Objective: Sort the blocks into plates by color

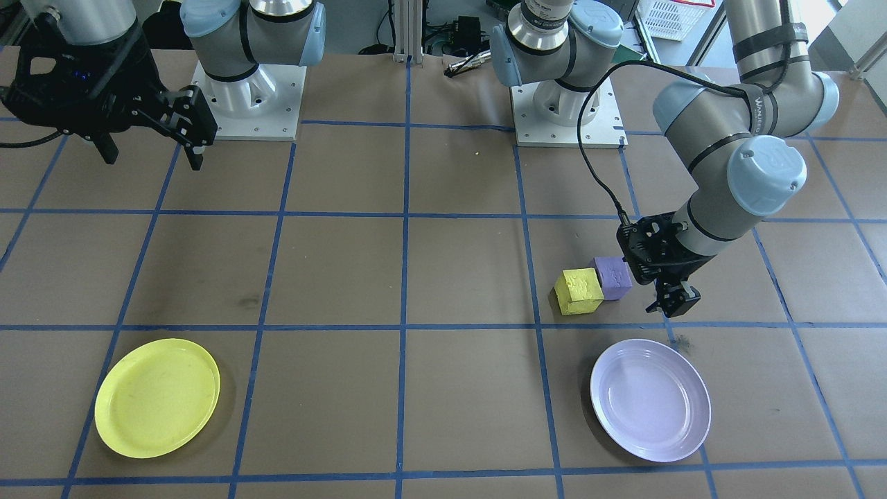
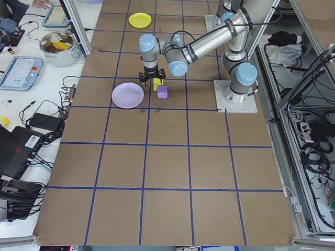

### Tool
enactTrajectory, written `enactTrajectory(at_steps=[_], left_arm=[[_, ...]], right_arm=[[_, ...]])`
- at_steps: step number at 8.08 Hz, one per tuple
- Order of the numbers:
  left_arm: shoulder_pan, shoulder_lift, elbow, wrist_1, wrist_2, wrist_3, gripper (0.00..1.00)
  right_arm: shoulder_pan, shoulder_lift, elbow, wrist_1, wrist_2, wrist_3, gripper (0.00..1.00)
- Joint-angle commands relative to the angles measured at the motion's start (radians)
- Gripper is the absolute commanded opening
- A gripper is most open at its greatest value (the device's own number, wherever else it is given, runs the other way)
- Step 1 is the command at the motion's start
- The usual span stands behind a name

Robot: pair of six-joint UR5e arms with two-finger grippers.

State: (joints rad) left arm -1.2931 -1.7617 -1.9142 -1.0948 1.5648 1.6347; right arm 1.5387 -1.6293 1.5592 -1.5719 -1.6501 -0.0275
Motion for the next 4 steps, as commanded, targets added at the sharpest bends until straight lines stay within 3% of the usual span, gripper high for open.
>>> enactTrajectory(at_steps=[1, 4], left_arm=[[-0.003, 0.024, -0.049, -0.016, 0.014, 0.036, 1.00], [-0.011, 0.051, -0.111, -0.017, 0.015, 0.124, 1.00]], right_arm=[[0.000, -0.006, 0.002, 0.035, 0.082, -0.012, 1.00], [0.000, -0.003, 0.016, 0.033, 0.081, -0.012, 1.00]])
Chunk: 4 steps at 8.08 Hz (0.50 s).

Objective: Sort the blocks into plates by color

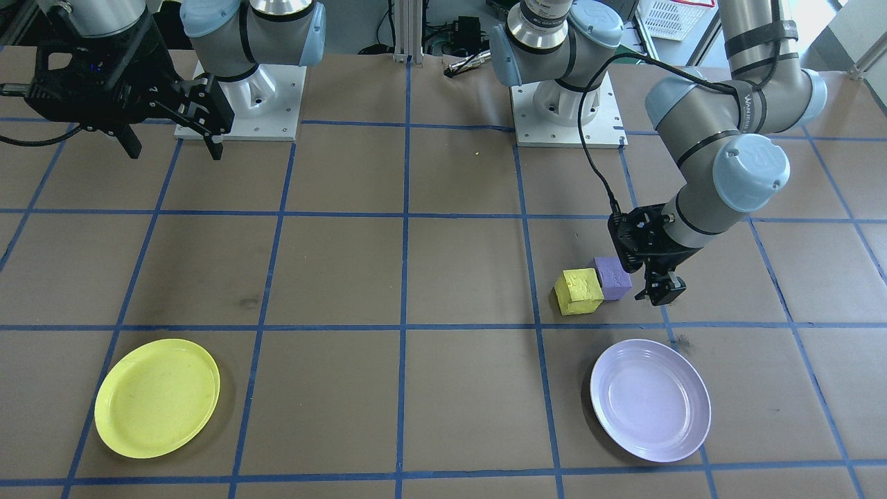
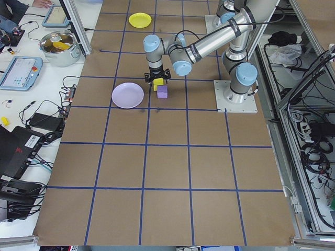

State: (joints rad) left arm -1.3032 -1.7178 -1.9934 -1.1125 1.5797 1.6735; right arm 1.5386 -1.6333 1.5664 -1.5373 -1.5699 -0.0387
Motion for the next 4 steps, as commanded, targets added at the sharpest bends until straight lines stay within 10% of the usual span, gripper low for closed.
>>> enactTrajectory(at_steps=[1, 4], left_arm=[[0.013, -0.015, -0.027, 0.008, -0.003, 0.163, 1.00], [0.018, -0.020, -0.033, 0.038, 0.057, 0.166, 1.00]], right_arm=[[-0.003, 0.001, 0.009, -0.006, -0.010, -0.001, 1.00], [-0.003, -0.006, 0.009, -0.006, -0.061, 0.011, 1.00]])
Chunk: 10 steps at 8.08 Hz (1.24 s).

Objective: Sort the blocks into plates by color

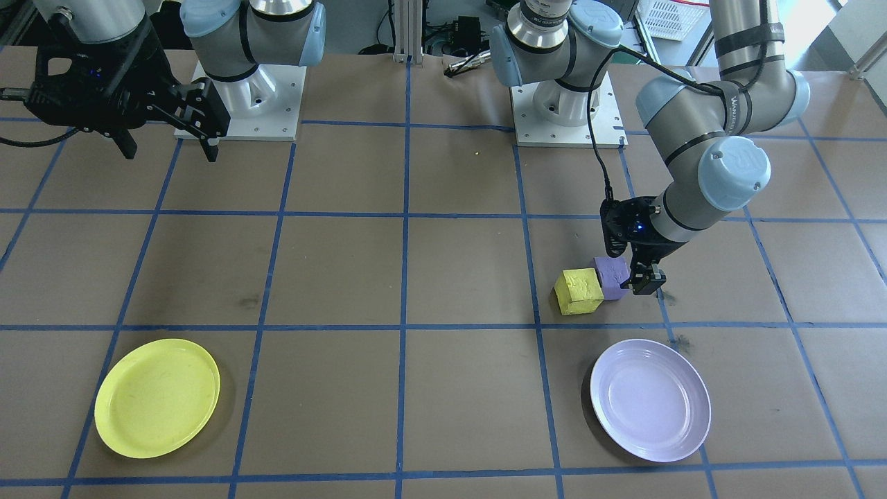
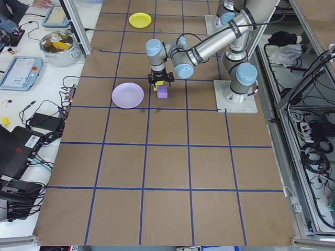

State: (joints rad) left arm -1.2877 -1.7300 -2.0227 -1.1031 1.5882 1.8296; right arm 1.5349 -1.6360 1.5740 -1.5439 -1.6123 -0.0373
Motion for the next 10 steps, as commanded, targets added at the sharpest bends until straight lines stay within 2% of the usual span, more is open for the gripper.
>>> enactTrajectory(at_steps=[1, 5, 10], left_arm=[[0.002, -0.014, -0.007, 0.035, 0.052, 0.000, 1.00], [-0.001, -0.017, -0.062, 0.094, 0.001, -0.058, 1.00], [-0.004, -0.042, -0.060, 0.123, 0.004, -0.003, 1.00]], right_arm=[[0.001, -0.001, 0.003, 0.004, -0.005, 0.008, 1.00], [0.001, 0.002, 0.003, -0.010, 0.000, -0.001, 1.00], [0.001, 0.002, 0.004, -0.008, -0.004, -0.003, 1.00]])
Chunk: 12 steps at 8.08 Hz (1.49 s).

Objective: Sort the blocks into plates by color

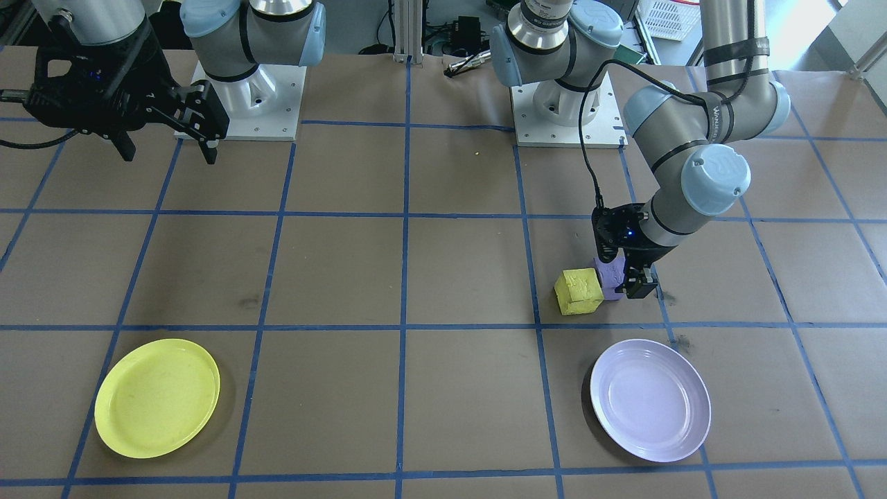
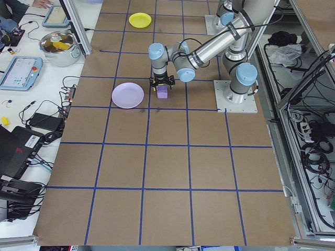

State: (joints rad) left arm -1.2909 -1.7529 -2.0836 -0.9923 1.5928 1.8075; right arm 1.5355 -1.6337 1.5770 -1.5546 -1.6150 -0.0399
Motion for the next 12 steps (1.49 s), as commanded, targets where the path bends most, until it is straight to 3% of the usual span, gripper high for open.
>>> enactTrajectory(at_steps=[1, 5, 10, 11, 12], left_arm=[[-0.001, -0.026, -0.001, 0.018, -0.001, 0.018, 1.00], [0.009, -0.034, -0.003, 0.020, -0.005, -0.083, 1.00], [0.007, -0.017, 0.007, 0.018, -0.036, -0.004, 0.06], [0.010, -0.013, 0.016, 0.008, -0.031, 0.030, 0.00], [0.012, 0.001, 0.031, -0.003, -0.031, 0.035, 0.00]], right_arm=[[0.000, 0.000, 0.001, 0.002, -0.002, 0.000, 1.00], [0.000, 0.000, 0.001, 0.002, 0.001, 0.000, 1.00], [0.000, 0.002, 0.001, 0.002, -0.002, 0.000, 1.00], [0.000, 0.000, 0.001, 0.001, 0.001, 0.000, 1.00], [0.000, 0.000, 0.001, 0.002, 0.001, 0.000, 1.00]])
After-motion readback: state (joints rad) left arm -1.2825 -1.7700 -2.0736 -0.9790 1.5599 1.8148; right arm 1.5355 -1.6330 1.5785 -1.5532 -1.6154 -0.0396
